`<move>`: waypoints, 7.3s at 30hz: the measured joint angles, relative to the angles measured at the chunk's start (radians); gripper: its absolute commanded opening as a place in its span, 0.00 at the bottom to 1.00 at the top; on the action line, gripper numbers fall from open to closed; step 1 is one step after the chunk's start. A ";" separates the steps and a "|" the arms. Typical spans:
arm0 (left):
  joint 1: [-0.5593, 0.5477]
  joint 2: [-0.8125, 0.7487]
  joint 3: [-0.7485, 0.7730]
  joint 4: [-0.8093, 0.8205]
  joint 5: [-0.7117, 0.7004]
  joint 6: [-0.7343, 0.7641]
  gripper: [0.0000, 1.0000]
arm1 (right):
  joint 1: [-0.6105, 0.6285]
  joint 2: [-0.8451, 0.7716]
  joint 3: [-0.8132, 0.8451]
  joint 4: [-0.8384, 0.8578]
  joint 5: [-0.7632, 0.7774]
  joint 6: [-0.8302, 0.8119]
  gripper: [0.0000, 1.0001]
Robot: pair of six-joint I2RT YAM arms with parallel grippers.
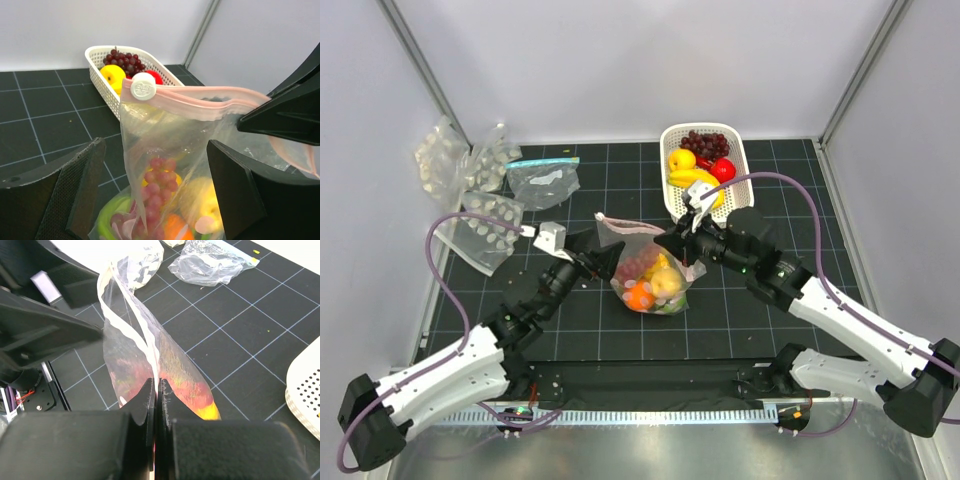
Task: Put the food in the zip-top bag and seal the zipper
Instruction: Zip the zipper food storage bag at the center of the board.
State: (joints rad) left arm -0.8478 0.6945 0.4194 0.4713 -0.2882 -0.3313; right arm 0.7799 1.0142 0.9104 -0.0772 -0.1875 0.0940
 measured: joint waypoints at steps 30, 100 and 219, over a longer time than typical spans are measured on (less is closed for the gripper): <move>0.180 0.156 -0.059 0.266 0.302 -0.141 0.47 | -0.036 -0.011 -0.012 0.008 -0.044 0.025 0.01; 0.066 0.150 0.055 0.137 0.473 -0.169 0.00 | 0.213 0.088 0.164 0.038 0.222 -0.185 0.38; 0.047 0.079 0.078 0.122 0.661 -0.186 0.00 | 0.174 -0.063 0.066 0.024 -0.119 -0.152 0.01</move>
State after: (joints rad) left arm -0.8013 0.7738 0.4973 0.5934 0.3725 -0.5175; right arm 0.9535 0.9516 0.9760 -0.0532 -0.3069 -0.0582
